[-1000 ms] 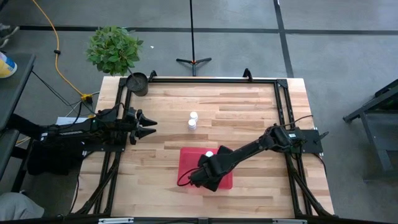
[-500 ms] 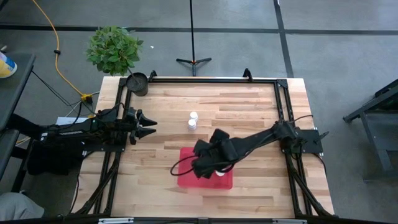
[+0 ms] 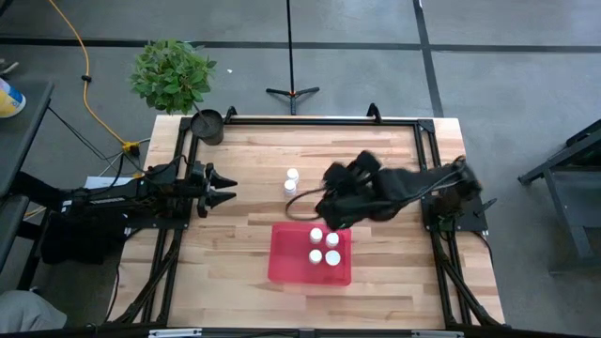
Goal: Pick and place pill bottles into a basket
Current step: Put the top white pill bottle into the bin
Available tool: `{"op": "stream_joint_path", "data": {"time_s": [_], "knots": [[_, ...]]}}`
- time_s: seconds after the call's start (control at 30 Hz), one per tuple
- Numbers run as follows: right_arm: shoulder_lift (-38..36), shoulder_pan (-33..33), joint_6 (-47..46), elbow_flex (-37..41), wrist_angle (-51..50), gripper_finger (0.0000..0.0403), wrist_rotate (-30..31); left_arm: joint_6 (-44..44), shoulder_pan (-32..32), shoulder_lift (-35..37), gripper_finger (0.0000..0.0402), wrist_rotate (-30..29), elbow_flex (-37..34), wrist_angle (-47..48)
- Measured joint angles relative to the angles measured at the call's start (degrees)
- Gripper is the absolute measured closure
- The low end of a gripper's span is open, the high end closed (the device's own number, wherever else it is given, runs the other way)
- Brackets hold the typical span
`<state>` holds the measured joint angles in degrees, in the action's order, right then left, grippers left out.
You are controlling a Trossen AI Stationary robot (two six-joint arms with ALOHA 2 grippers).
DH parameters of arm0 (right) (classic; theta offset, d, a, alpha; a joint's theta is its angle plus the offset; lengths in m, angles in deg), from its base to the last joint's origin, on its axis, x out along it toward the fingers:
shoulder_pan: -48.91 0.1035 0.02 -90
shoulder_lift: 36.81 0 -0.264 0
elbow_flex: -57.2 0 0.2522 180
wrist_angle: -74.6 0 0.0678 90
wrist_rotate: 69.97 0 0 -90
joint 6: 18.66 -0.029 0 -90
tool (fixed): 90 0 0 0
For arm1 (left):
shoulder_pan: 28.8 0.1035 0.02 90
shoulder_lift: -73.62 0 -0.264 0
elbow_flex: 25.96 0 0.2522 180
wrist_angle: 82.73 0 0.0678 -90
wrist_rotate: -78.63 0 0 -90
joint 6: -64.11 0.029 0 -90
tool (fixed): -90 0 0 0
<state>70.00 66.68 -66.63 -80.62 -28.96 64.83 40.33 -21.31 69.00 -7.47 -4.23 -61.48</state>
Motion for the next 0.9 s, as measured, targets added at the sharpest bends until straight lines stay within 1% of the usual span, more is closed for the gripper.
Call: {"op": "stream_joint_path", "data": {"time_s": [0.17,0.3,0.4,0.57,0.6,0.7,0.77,0.83,0.9], "knots": [[-10.71,-3.64,-0.96,10.54,2.01,0.0213,1.18,0.09,0.0,0.0,0.0149,-0.01,0.0,0.15],[-19.95,-7.4,0.31,21.13,9.03,0.0258,0.55,0.12,0.0,0.0,0.0149,-0.03,0.0,0.12],[-26.16,-10.29,3.97,29.71,16.49,0.0301,-1.76,0.15,0.0,-0.01,0.0149,-1.31,0.01,0.04],[-35.03,-14.21,9.19,43.53,26.82,0.0388,-6.56,-0.35,0.0,0.0,0.0149,-4.89,0.0,-0.33],[-36.47,-14.9,9.77,45.88,28.01,0.0395,-7.9,-0.43,0.0,-0.01,0.0149,-5.61,0.0,-0.45],[-40.72,-16.42,11.03,53.13,32.27,0.0386,-11.17,-0.47,0.0,0.0,0.0149,-7.28,0.01,-0.62],[-43.58,-17.24,12.26,57.83,34.26,0.039,-13.42,-0.47,0.02,-0.01,0.0149,-7.81,0.0,-1.1],[-46.7,-18.16,13.37,62.43,36.43,0.0399,-16.06,-0.46,0.01,-0.02,0.0149,-8.47,0.0,-2.69],[-50.12,-19.04,13.99,66.83,38.29,0.0398,-18.33,-0.25,0.0,0.0,0.0149,-10.39,0.0,-4.58]]}}
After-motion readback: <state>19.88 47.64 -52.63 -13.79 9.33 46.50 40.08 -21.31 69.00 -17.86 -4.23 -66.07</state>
